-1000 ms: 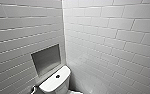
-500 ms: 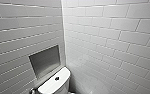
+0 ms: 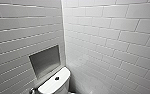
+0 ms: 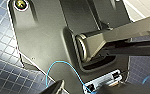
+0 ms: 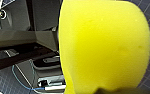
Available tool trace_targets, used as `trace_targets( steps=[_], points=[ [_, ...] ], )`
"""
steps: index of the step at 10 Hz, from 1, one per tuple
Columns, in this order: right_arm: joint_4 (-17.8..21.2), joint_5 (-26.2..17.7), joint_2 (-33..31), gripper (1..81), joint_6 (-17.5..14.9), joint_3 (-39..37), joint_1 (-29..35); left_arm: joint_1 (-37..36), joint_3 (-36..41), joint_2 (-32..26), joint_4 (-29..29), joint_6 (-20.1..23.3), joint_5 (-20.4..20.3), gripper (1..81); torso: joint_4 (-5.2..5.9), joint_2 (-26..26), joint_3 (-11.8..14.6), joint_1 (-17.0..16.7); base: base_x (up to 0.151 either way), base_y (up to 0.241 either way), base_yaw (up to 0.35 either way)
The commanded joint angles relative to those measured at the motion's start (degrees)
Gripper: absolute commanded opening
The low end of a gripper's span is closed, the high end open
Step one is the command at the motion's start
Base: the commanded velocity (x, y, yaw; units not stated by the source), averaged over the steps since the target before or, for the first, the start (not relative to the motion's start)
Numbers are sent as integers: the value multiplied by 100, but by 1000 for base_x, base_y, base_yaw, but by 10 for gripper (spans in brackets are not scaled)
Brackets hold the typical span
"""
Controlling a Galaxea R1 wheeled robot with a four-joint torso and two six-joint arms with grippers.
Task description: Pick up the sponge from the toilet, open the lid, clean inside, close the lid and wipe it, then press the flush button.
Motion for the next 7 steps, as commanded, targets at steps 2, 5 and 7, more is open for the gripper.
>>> trace_targets(
  steps=[2,5,7],
  points=[
    [52,-231,-1426,10,-14,2382,75,-159,1182,-883,-28,-36,-126,811,0,0,0,-2,0,0,0],
    [132,-222,-1543,10,-5,2341,93,-255,2232,-1562,-151,-36,-125,811,0,0,0,-2,0,0,0],
    [132,-222,-1482,10,21,2209,111,-194,2873,-2063,-564,-186,-64,811,0,0,0,-2,0,0,0]
  ],
)
